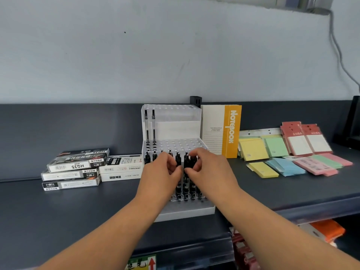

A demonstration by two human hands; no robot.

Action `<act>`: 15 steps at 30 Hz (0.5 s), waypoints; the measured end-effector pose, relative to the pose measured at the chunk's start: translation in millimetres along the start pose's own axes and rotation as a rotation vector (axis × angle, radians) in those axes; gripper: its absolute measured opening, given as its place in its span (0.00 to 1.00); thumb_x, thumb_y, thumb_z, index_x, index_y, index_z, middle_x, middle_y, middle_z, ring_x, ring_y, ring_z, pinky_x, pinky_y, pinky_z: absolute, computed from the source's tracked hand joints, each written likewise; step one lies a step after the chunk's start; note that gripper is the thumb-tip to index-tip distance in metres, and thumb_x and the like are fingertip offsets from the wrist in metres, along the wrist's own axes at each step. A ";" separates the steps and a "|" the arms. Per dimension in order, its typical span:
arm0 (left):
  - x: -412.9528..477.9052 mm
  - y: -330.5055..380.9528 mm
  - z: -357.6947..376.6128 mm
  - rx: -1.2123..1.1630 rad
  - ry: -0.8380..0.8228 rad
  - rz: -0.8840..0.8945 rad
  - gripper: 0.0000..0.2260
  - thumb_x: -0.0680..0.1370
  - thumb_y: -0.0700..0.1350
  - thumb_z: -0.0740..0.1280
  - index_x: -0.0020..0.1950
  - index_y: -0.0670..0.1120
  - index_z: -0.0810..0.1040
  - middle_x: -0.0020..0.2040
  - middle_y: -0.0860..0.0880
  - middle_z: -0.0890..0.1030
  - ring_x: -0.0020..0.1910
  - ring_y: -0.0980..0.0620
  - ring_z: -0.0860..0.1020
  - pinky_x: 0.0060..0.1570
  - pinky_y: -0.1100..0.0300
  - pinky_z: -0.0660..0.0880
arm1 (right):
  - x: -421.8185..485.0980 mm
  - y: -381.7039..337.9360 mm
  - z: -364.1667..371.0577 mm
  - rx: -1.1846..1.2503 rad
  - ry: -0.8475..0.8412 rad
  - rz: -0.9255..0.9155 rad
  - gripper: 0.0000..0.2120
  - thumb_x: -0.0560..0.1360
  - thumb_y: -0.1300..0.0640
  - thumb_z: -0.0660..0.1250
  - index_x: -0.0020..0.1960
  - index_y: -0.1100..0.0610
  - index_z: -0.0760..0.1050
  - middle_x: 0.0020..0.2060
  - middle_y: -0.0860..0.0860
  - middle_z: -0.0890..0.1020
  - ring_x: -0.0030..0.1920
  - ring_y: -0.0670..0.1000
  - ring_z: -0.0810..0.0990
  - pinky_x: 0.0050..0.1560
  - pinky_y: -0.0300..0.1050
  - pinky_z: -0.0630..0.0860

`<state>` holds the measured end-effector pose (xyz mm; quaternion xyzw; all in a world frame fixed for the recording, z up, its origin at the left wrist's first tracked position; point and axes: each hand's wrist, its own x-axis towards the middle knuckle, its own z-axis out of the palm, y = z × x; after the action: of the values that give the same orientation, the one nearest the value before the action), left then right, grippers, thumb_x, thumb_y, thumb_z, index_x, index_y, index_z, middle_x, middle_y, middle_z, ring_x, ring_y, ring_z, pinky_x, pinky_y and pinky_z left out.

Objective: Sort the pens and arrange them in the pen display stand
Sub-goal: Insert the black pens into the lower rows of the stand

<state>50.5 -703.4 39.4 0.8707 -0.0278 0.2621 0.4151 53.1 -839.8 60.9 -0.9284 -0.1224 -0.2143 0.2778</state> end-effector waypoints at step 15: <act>-4.1 -1.9 -6.5 0.075 -0.070 0.070 0.17 0.76 0.46 0.69 0.62 0.54 0.70 0.38 0.55 0.79 0.37 0.58 0.79 0.40 0.58 0.78 | 1.7 -4.0 -9.9 -0.075 -0.037 -0.028 0.19 0.76 0.44 0.65 0.66 0.41 0.69 0.42 0.44 0.80 0.49 0.47 0.79 0.50 0.48 0.78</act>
<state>44.7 -698.1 39.5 0.8928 -0.0628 0.2468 0.3716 49.9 -842.0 71.0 -0.9401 -0.1326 -0.2055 0.2374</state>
